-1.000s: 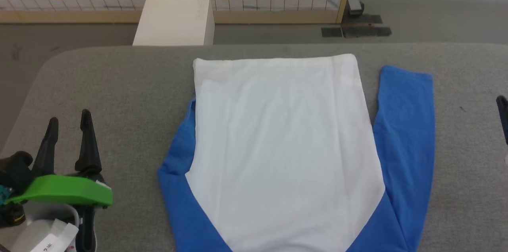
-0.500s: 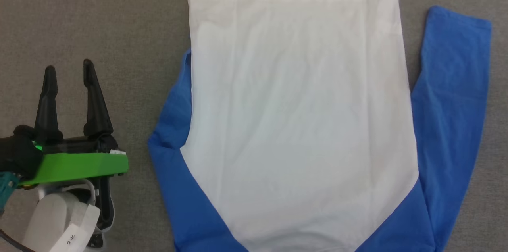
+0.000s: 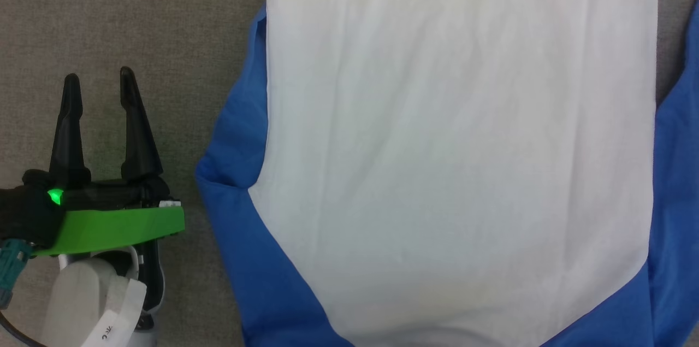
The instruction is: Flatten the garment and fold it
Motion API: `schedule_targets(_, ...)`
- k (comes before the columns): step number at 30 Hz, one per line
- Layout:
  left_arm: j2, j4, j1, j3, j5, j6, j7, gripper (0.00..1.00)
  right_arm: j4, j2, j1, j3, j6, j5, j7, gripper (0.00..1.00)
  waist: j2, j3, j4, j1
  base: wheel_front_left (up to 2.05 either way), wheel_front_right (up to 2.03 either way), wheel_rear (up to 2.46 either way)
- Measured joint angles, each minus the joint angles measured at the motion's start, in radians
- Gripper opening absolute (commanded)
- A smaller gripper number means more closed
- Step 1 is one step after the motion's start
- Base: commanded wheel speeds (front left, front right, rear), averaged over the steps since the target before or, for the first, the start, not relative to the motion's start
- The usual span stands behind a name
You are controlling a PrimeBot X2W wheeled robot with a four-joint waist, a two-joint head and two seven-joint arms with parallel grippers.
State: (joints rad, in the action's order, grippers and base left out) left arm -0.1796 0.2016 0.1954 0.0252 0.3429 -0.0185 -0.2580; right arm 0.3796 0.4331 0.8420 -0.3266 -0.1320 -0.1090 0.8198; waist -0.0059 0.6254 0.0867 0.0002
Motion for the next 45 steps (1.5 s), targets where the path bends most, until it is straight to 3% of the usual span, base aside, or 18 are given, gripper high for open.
schedule_targets(4,0.026,-0.003,0.0,0.018,-0.016,0.022,0.0,1.0,0.001,0.017,0.021,0.015,0.0,-0.007,0.008,1.0,0.0,0.028,0.007,-0.0001,0.0,0.0,0.0)
schedule_targets(5,0.03,-0.006,0.0,0.022,-0.018,0.028,0.0,1.0,0.001,0.02,0.024,0.014,0.0,-0.015,0.018,0.75,0.0,0.031,0.008,-0.0001,0.0,0.0,0.0)
schedule_targets(6,0.035,-0.009,0.0,0.026,-0.019,0.032,0.0,1.0,0.002,0.022,0.026,0.013,0.0,-0.02,0.028,0.23,0.0,0.032,0.009,-0.0001,0.0,0.0,0.0)
schedule_targets(7,0.04,-0.012,0.0,0.029,-0.021,0.037,0.0,1.0,0.004,0.022,0.03,0.01,0.0,-0.022,0.036,0.0,0.0,0.031,0.008,-0.0001,0.0,0.0,0.0)
schedule_targets(12,0.059,-0.035,0.0,0.04,-0.05,0.058,0.0,1.0,0.019,0.001,0.037,-0.02,-0.001,-0.019,0.049,0.0,0.0,0.01,0.004,0.0,0.0,0.0,0.0)
schedule_targets(20,0.082,-0.083,-0.001,0.05,-0.06,0.089,0.0,1.0,-0.008,-0.018,-0.01,-0.089,-0.001,-0.034,-0.053,0.0,0.0,-0.072,-0.008,-0.0001,0.0,0.0,0.0)
schedule_targets(25,0.093,-0.115,-0.011,0.058,-0.06,0.098,0.0,1.0,-0.068,0.072,-0.128,-0.057,-0.001,-0.076,-0.06,0.0,0.0,-0.153,-0.021,-0.0001,0.0,0.0,0.0)
schedule_targets(33,0.109,-0.146,-0.089,0.085,-0.056,0.106,0.0,1.0,-0.169,0.199,-0.281,0.003,0.0,-0.169,0.015,0.0,0.0,-0.303,-0.056,-0.0003,0.0,0.0,0.0)
schedule_targets(40,0.112,-0.155,-0.147,0.1,-0.051,0.106,0.0,1.0,-0.342,0.266,-0.307,0.06,0.0,-0.232,0.064,0.0,0.0,-0.43,-0.086,-0.0003,0.0,0.0,0.0)
schedule_targets(45,0.114,-0.158,-0.174,0.107,-0.045,0.106,0.0,1.0,-0.471,0.261,-0.294,0.148,0.0,-0.273,0.107,0.0,0.0,-0.507,-0.1,-0.0003,0.0,0.0,0.0)
